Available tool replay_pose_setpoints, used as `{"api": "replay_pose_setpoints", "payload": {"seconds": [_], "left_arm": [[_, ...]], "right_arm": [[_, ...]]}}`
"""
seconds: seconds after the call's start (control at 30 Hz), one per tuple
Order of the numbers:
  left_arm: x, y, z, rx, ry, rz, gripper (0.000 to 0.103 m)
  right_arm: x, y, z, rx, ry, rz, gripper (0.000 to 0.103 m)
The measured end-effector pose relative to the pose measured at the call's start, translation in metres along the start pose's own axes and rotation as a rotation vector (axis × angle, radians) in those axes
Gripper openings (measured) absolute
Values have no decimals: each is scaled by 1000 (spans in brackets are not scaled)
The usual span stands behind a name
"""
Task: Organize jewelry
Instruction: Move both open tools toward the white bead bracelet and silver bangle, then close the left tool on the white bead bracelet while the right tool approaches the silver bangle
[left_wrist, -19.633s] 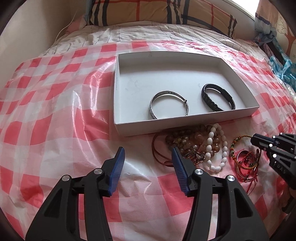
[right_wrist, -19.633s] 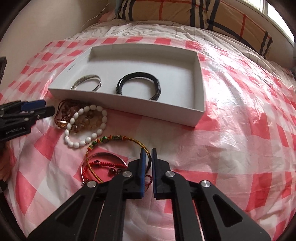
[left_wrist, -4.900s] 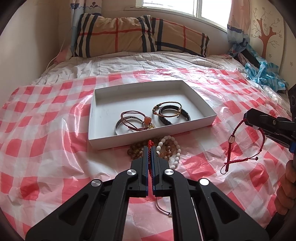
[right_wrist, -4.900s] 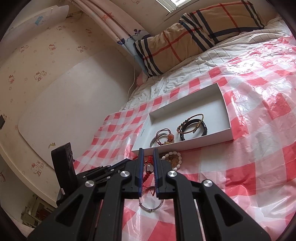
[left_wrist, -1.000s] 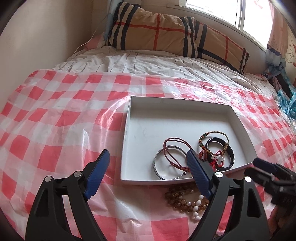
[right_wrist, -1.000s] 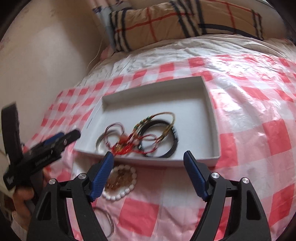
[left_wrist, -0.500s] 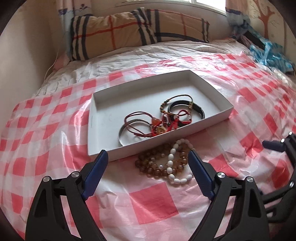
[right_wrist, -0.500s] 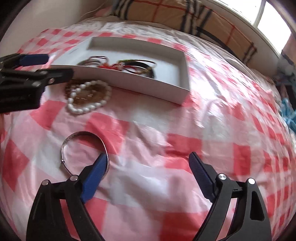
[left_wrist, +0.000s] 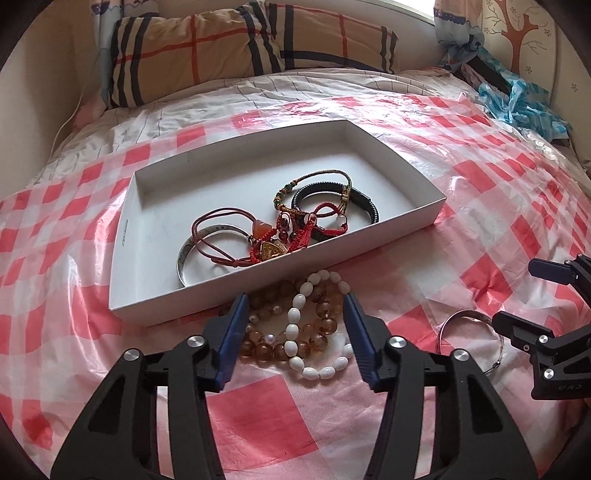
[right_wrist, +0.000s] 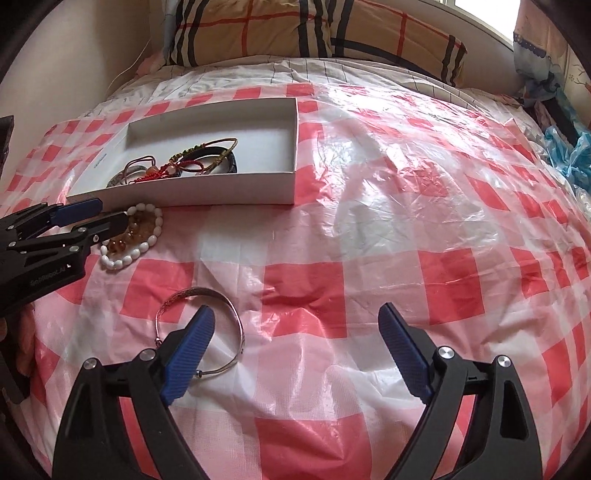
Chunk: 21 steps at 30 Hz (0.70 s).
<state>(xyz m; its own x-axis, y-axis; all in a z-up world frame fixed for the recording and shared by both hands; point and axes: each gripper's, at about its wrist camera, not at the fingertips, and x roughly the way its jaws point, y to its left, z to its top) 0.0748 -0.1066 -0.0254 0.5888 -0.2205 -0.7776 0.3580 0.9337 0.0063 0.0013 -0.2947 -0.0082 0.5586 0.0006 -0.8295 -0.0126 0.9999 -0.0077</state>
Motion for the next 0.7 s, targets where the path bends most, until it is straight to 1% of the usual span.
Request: {"api": "replay_pose_setpoints", "payload": {"seconds": [0.03,0.07,0.1,0.13,0.17,0.23,0.33,0.43,0.47,0.57,0.7], "left_arm": [[3,0,-1,-1,12,6,32],[6,0,-2,0,27,13,28],[9,-1,-3,2,44,19,14],[11,-2,-4,5,57,28,7],[10,-3,-5,10,57,31,7],[4,-2,-6,6,51,10,7],[-16,-1,-10,7,41,-17,7],[-43,3,-20,-40,33,-78,7],[-48,4,-25,-47,37,-87,7],[-54,7,-43,-49,72,-60,7],[-46,13,-58,-71,123,-8,7]], "right_arm": [[1,2,1,-2,1,0,86],[1,2,1,-4,3,0,86],[2,2,1,-3,5,2,86],[3,1,1,-2,7,2,86],[3,1,1,-1,8,1,86],[4,1,1,-1,11,-2,86],[4,1,0,-2,11,-3,86],[1,3,0,-12,-2,5,86],[0,4,-1,-15,-9,18,86],[-6,9,-2,-19,-26,106,86],[-7,19,-4,-47,-21,162,86]]}}
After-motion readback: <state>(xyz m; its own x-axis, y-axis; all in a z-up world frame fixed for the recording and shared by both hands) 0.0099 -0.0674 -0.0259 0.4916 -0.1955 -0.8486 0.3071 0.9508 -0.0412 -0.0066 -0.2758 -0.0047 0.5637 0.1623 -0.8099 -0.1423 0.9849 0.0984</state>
